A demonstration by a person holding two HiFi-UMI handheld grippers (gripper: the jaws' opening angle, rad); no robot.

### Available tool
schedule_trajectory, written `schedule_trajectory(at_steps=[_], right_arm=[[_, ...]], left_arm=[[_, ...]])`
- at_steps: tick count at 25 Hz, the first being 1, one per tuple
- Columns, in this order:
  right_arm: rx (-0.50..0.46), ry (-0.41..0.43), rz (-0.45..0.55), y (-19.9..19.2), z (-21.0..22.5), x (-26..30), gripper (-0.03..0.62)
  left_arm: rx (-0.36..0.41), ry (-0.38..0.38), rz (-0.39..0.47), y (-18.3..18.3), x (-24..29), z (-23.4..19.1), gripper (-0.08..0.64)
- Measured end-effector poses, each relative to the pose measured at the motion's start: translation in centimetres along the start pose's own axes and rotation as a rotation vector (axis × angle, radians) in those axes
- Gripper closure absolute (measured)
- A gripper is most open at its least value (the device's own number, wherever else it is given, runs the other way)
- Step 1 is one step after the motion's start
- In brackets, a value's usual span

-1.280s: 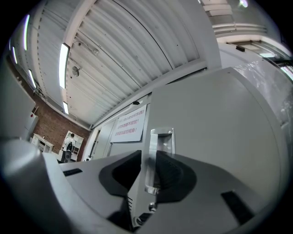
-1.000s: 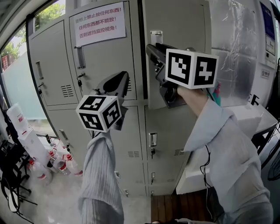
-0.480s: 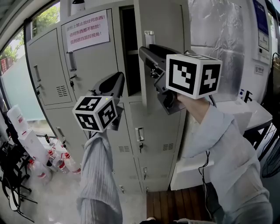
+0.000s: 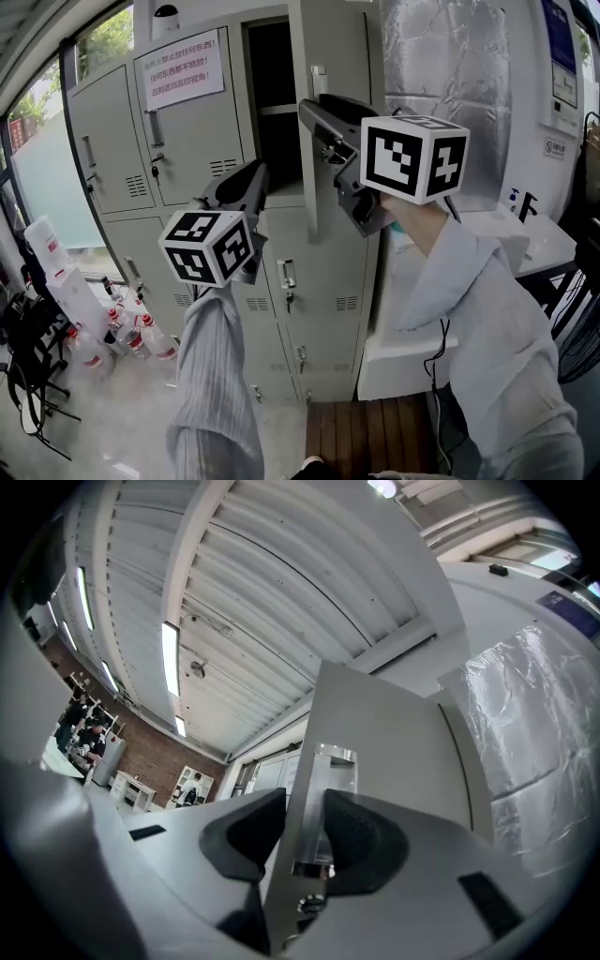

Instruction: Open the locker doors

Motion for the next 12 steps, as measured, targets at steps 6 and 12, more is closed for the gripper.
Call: schedule_trajectory(at_steps=[6, 12], right_arm=[[-0.026, 0.023, 0.039, 0.8, 0.4, -2.3, 0.465], [-0.093, -0.009, 0.029, 1.6, 0.8, -4.5, 0.463]], left_arm=[[0.005, 0.006, -0.021, -0.7, -1.1, 1.9, 0.543], [-0.014, -0.033, -0.028, -1.4, -1.1, 4.0, 0.543]])
Point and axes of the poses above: the fingertips, and each gripper's own axes: x forward along the fingers, z to its right, y out of its top, the point moved 1 cm from there along -x, backward along the fingers, and after that the axes turned 5 degrees about y, right-handed, at the moved point
